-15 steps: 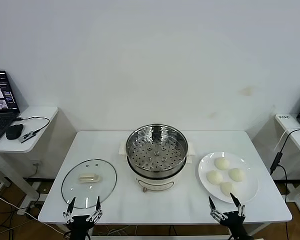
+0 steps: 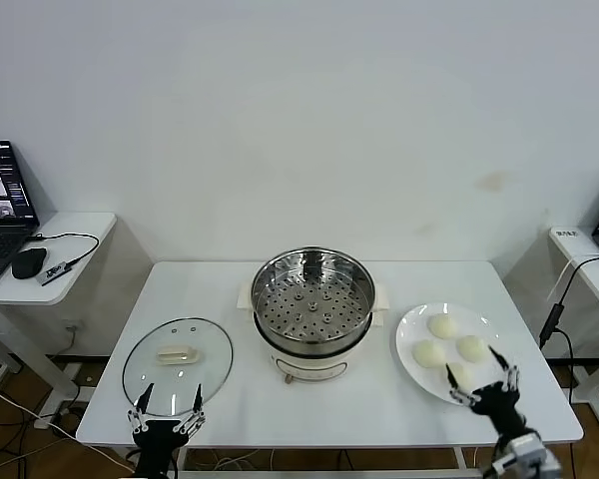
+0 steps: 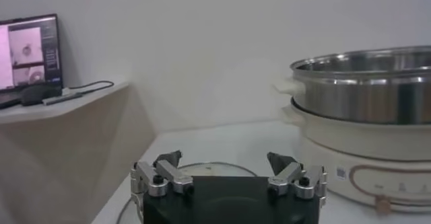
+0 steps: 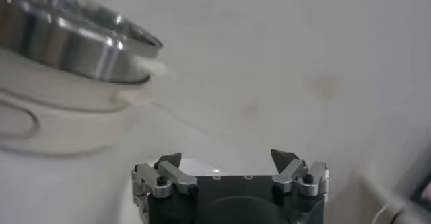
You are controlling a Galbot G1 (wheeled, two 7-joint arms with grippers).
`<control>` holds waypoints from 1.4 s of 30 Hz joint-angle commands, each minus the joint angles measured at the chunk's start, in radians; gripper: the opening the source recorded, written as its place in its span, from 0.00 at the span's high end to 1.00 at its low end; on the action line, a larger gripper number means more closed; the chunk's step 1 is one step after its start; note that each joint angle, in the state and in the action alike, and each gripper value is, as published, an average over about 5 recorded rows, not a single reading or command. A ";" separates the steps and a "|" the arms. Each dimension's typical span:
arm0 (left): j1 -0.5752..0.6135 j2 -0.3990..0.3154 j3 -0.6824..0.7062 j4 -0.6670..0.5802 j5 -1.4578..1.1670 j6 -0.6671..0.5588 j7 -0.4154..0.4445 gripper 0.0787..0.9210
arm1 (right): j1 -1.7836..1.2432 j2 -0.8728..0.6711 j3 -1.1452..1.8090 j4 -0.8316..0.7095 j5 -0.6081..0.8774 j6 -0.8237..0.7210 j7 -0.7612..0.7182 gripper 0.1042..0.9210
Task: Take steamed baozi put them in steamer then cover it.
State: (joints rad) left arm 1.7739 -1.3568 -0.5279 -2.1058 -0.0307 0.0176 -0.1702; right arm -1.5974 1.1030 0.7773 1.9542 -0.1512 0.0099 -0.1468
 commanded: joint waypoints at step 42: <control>-0.010 -0.017 -0.046 0.000 0.029 0.026 0.008 0.12 | 1.527 -0.364 -1.373 -0.979 -0.109 -0.084 -0.951 0.12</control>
State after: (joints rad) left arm 1.7635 -1.3737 -0.5704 -2.1056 -0.0017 0.0433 -0.1622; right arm -0.2330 0.6302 -0.4338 1.1785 -0.2324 -0.1503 -1.0152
